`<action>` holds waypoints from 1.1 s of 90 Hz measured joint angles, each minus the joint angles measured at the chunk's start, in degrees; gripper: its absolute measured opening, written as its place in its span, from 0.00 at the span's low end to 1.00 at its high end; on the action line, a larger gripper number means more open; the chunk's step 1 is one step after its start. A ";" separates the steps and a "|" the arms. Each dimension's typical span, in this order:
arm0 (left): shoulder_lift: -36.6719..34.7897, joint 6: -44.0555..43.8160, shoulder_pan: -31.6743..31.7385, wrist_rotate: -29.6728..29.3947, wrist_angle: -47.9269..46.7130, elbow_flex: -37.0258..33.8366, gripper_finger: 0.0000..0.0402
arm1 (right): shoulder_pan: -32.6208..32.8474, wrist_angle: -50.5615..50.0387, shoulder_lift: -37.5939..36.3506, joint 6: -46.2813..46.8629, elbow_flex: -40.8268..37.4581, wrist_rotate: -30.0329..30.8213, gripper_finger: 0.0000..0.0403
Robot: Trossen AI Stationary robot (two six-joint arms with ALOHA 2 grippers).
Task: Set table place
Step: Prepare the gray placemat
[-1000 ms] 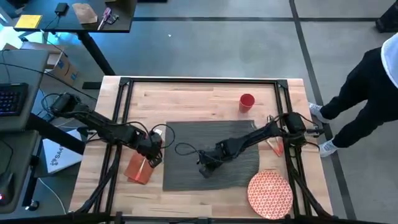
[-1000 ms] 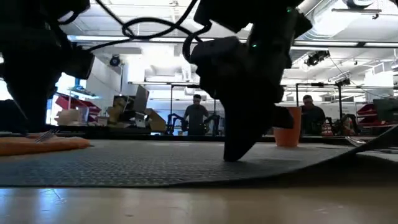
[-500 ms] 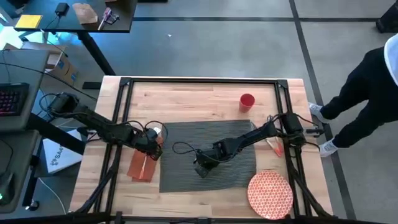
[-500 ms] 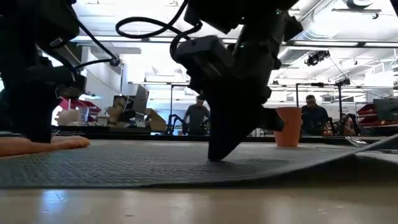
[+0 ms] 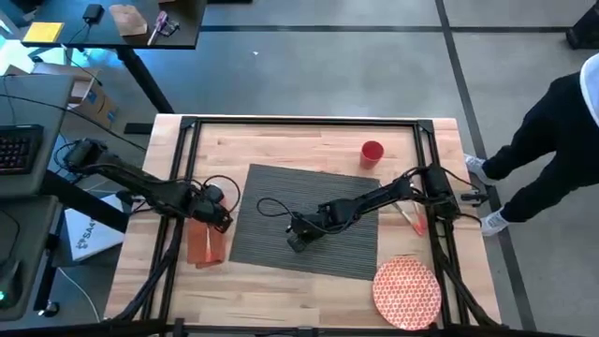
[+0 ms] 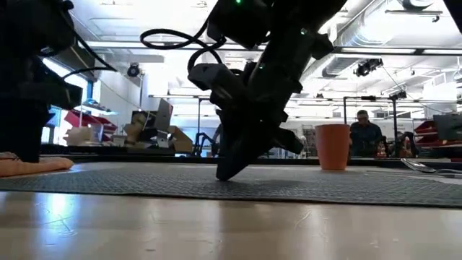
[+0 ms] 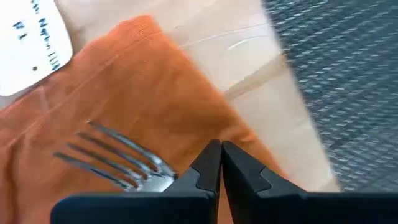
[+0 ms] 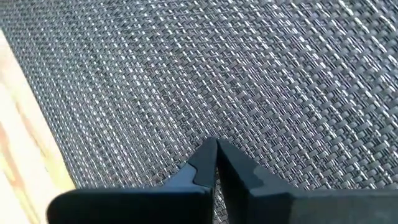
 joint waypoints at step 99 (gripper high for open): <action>25.15 19.62 6.75 10.70 31.43 6.56 0.00 | 4.78 -30.08 -6.02 9.78 -0.81 -5.92 0.00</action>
